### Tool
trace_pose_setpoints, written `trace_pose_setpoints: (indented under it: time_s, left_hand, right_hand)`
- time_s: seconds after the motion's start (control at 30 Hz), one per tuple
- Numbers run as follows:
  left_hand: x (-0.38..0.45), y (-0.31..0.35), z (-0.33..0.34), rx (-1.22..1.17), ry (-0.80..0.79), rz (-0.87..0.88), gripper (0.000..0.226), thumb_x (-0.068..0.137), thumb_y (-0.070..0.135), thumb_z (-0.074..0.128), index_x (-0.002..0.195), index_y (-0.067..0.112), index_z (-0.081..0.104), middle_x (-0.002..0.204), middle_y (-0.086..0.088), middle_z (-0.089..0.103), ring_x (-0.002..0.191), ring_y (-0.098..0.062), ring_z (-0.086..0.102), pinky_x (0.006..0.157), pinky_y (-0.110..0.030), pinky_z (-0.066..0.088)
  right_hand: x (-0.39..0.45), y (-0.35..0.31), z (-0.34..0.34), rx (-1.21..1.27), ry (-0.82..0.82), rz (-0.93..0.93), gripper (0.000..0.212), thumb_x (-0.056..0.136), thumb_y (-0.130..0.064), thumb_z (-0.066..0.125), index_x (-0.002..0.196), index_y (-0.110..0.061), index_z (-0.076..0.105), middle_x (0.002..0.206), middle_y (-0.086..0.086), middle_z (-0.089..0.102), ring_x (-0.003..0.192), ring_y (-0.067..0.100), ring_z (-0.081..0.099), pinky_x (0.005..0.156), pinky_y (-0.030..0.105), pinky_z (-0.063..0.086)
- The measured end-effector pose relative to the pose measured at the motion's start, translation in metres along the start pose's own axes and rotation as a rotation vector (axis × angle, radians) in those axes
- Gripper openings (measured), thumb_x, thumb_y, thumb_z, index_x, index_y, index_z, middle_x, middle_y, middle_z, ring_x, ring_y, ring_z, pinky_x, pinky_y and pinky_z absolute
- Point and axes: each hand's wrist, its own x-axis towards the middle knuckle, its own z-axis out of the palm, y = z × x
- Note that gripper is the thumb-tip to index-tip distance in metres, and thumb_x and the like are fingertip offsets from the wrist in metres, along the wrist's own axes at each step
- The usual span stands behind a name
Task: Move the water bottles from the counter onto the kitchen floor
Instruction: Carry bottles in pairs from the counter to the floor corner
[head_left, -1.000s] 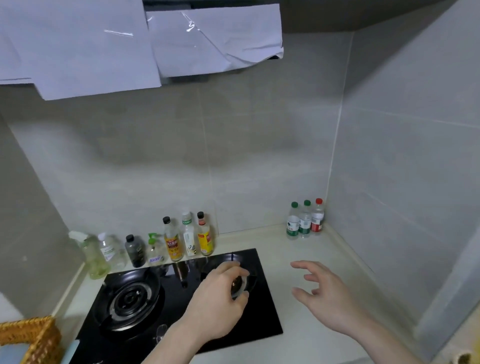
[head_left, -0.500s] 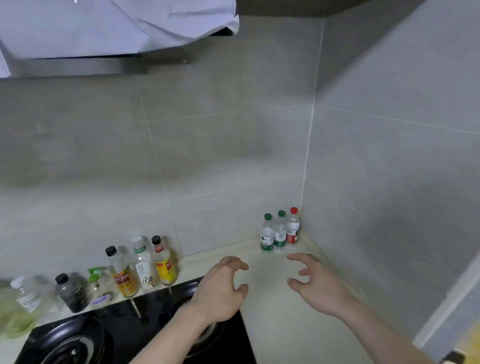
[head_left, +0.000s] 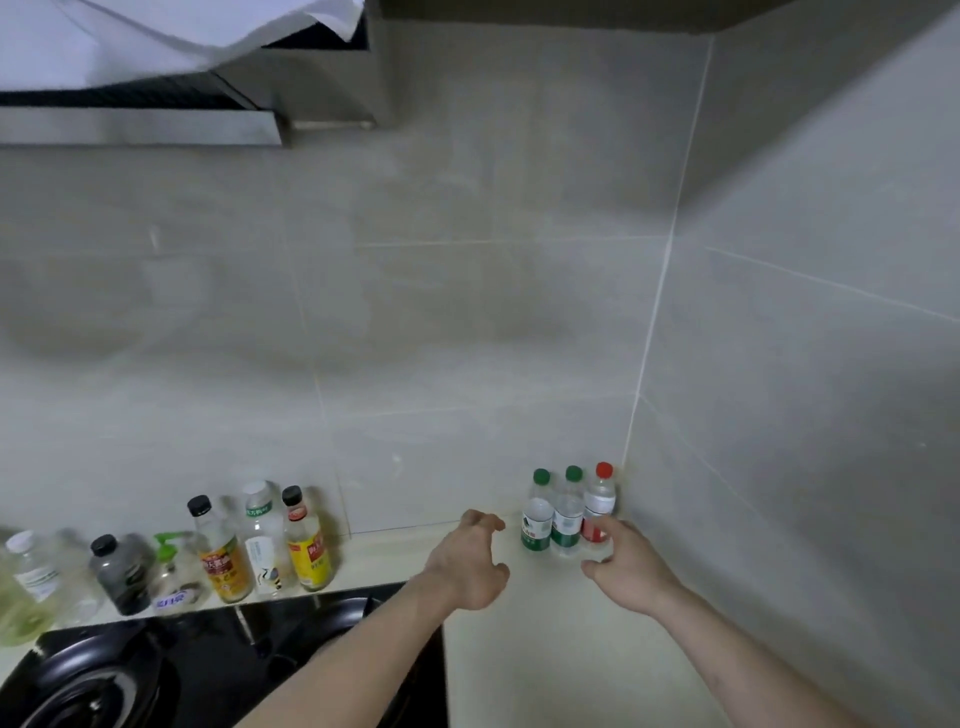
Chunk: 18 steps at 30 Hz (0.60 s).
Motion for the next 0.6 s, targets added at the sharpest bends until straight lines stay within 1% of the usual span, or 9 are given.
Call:
trace_pose_setpoints:
  time_s: [0.1,0.17,0.2,0.23,0.3,0.37,0.43,0.5,0.6]
  left_hand:
    - [0.034,0.013,0.009,0.035,-0.028,-0.048,0.068,0.087,0.025,0.058,0.151,0.021,0.033,0.155,0.001,0.025,0.126,-0.023,0.055,0.106,-0.036,0.047]
    - [0.056,0.019,0.013,0.072,-0.03,-0.067,0.07,0.087,0.025,0.058,0.152,0.02,0.031,0.156,0.0,0.023,0.126,-0.026,0.055,0.104,-0.038,0.048]
    - [0.065,0.022,0.015,0.091,-0.025,-0.078,0.071,0.087,0.024,0.058,0.152,0.02,0.03,0.156,0.0,0.023,0.125,-0.027,0.056,0.103,-0.039,0.049]
    - [0.075,0.025,0.017,0.111,-0.017,-0.086,0.071,0.088,0.024,0.058,0.152,0.021,0.03,0.156,0.0,0.023,0.125,-0.028,0.056,0.102,-0.039,0.049]
    - [0.09,0.032,0.02,0.139,-0.011,-0.097,0.071,0.089,0.023,0.058,0.153,0.021,0.028,0.156,0.0,0.023,0.127,-0.029,0.054,0.101,-0.04,0.049]
    - [0.106,0.039,0.022,0.168,-0.011,-0.1,0.071,0.09,0.023,0.058,0.153,0.02,0.026,0.156,-0.001,0.022,0.129,-0.03,0.052,0.101,-0.041,0.048]
    - [0.119,0.046,0.025,0.198,-0.015,-0.104,0.07,0.091,0.022,0.058,0.153,0.019,0.025,0.156,-0.001,0.02,0.13,-0.03,0.051,0.1,-0.04,0.048]
    - [0.132,0.052,0.026,0.221,-0.017,-0.097,0.071,0.09,0.02,0.059,0.153,0.018,0.024,0.157,-0.002,0.018,0.129,-0.031,0.051,0.098,-0.039,0.049]
    - [0.15,0.057,0.027,0.245,-0.023,-0.098,0.075,0.088,0.015,0.06,0.153,0.021,0.022,0.159,0.0,0.013,0.13,-0.031,0.05,0.096,-0.039,0.05]
  right_hand:
    - [0.031,0.01,-0.002,-0.033,-0.021,0.007,0.05,0.084,-0.014,0.066,0.131,-0.026,0.057,0.125,-0.004,0.052,0.108,0.017,0.056,0.088,0.026,0.048]
    - [0.051,0.017,-0.005,-0.028,-0.04,0.007,0.046,0.083,-0.013,0.065,0.128,-0.024,0.059,0.117,-0.003,0.053,0.103,0.018,0.059,0.085,0.027,0.052]
    - [0.06,0.02,-0.006,-0.026,-0.047,0.001,0.045,0.082,-0.015,0.065,0.127,-0.024,0.061,0.117,-0.003,0.055,0.102,0.018,0.06,0.085,0.027,0.052]
    - [0.069,0.023,-0.008,-0.034,-0.056,0.001,0.048,0.082,-0.018,0.065,0.129,-0.024,0.06,0.121,-0.002,0.057,0.106,0.019,0.06,0.088,0.027,0.051]
    - [0.084,0.028,-0.009,-0.036,-0.074,0.01,0.054,0.081,-0.025,0.065,0.134,-0.027,0.057,0.132,-0.002,0.056,0.118,0.021,0.058,0.097,0.028,0.049]
    - [0.099,0.032,-0.01,-0.051,-0.083,-0.005,0.056,0.076,-0.034,0.061,0.131,-0.032,0.056,0.133,-0.002,0.058,0.124,0.023,0.056,0.099,0.032,0.051]
    - [0.113,0.037,-0.009,-0.08,-0.087,0.005,0.064,0.076,-0.037,0.061,0.139,-0.036,0.051,0.14,-0.002,0.053,0.13,0.023,0.054,0.099,0.031,0.05]
    - [0.128,0.044,-0.006,-0.107,-0.091,0.02,0.072,0.079,-0.032,0.064,0.148,-0.035,0.042,0.15,-0.004,0.044,0.135,0.022,0.05,0.103,0.031,0.048]
    - [0.151,0.052,-0.002,-0.159,-0.083,0.005,0.079,0.079,-0.026,0.062,0.152,-0.035,0.033,0.155,-0.005,0.034,0.14,0.021,0.044,0.11,0.036,0.045]
